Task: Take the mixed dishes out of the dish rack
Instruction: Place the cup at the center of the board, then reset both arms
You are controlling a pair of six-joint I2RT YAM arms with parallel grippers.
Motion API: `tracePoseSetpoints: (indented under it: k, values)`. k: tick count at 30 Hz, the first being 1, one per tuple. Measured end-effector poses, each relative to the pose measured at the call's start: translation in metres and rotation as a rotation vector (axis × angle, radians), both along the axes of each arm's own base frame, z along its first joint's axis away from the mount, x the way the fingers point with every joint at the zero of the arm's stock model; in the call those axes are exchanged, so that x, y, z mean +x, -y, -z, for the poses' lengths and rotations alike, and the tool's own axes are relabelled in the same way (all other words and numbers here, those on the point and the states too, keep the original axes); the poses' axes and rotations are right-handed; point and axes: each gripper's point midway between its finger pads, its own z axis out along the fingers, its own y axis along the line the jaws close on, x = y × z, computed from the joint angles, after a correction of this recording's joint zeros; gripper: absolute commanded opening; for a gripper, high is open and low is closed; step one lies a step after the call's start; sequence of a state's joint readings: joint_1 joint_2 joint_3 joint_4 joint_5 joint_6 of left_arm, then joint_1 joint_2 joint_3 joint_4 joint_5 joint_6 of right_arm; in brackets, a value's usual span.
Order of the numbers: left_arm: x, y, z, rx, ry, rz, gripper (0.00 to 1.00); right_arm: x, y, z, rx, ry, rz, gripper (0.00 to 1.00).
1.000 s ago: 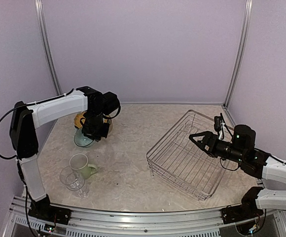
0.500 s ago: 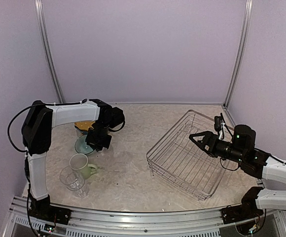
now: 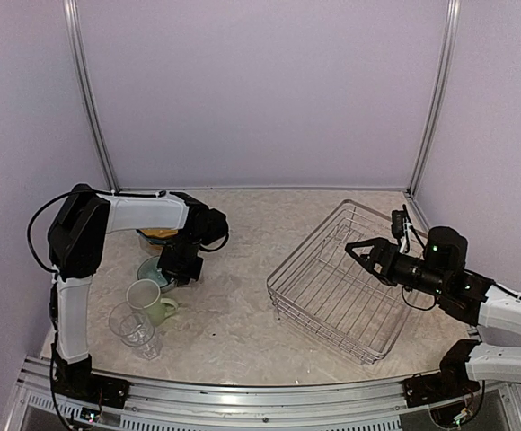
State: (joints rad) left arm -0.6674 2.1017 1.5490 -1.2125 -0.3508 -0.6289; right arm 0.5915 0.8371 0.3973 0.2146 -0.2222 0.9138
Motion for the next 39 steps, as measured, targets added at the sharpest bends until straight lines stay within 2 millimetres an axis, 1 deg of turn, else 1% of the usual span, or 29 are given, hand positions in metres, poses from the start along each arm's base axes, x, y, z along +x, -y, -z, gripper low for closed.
tracePoseSetpoints:
  k: [3,11,12,13,15,16,17,19,21,23,24,26,27,28,31,34,36,39]
  values:
    - [-0.001,-0.001,0.000,0.006,0.000,-0.005,0.31,0.000,0.000,-0.001,0.002,0.002,0.000,0.89]
    - [-0.003,-0.004,-0.002,0.017,-0.003,-0.017,0.45,0.000,0.001,-0.001,-0.019,0.003,0.001,0.89]
    - [-0.004,-0.005,-0.004,0.017,-0.004,-0.016,0.47,0.001,0.001,-0.003,-0.030,0.007,0.004,0.89]
    - [-0.004,-0.005,-0.008,0.017,-0.002,-0.014,0.52,0.002,0.002,-0.005,-0.039,0.013,0.007,0.92]
    - [0.000,-0.002,-0.020,0.002,0.015,-0.007,0.58,0.006,0.003,-0.014,-0.066,0.031,0.015,0.94]
    - [0.004,0.001,-0.030,-0.013,0.035,-0.006,0.61,0.008,0.003,-0.021,-0.081,0.047,0.021,0.94]
    - [0.010,0.005,-0.042,-0.032,0.060,0.002,0.63,0.011,0.003,-0.028,-0.098,0.062,0.026,0.95]
    - [0.025,0.015,-0.075,-0.086,0.141,0.012,0.67,0.019,0.004,-0.043,-0.137,0.095,0.042,0.96]
    - [0.039,0.025,-0.111,-0.148,0.230,0.030,0.73,0.026,0.004,-0.057,-0.179,0.126,0.055,0.98]
    - [0.052,0.033,-0.155,-0.223,0.337,0.048,0.78,0.034,0.004,-0.072,-0.221,0.157,0.065,1.00]
    - [0.055,0.035,-0.173,-0.250,0.377,0.056,0.82,0.038,0.004,-0.081,-0.242,0.177,0.071,1.00]
    - [0.058,0.037,-0.216,-0.313,0.467,0.083,0.85,0.044,0.004,-0.099,-0.280,0.217,0.082,1.00]
    - [0.058,0.037,-0.238,-0.346,0.515,0.097,0.88,0.047,0.004,-0.108,-0.296,0.238,0.085,1.00]
    - [0.056,0.036,-0.257,-0.373,0.552,0.109,0.90,0.049,0.004,-0.116,-0.311,0.258,0.087,1.00]
    - [0.048,0.033,-0.299,-0.435,0.635,0.145,0.98,0.053,0.005,-0.141,-0.344,0.315,0.097,1.00]
    - [0.037,0.029,-0.327,-0.488,0.687,0.180,0.99,0.054,0.008,-0.167,-0.376,0.372,0.111,1.00]
    - [0.029,0.027,-0.344,-0.525,0.719,0.207,0.99,0.054,0.011,-0.189,-0.392,0.420,0.123,1.00]
    - [0.015,0.022,-0.376,-0.595,0.795,0.244,0.99,0.050,0.017,-0.223,-0.400,0.496,0.144,1.00]
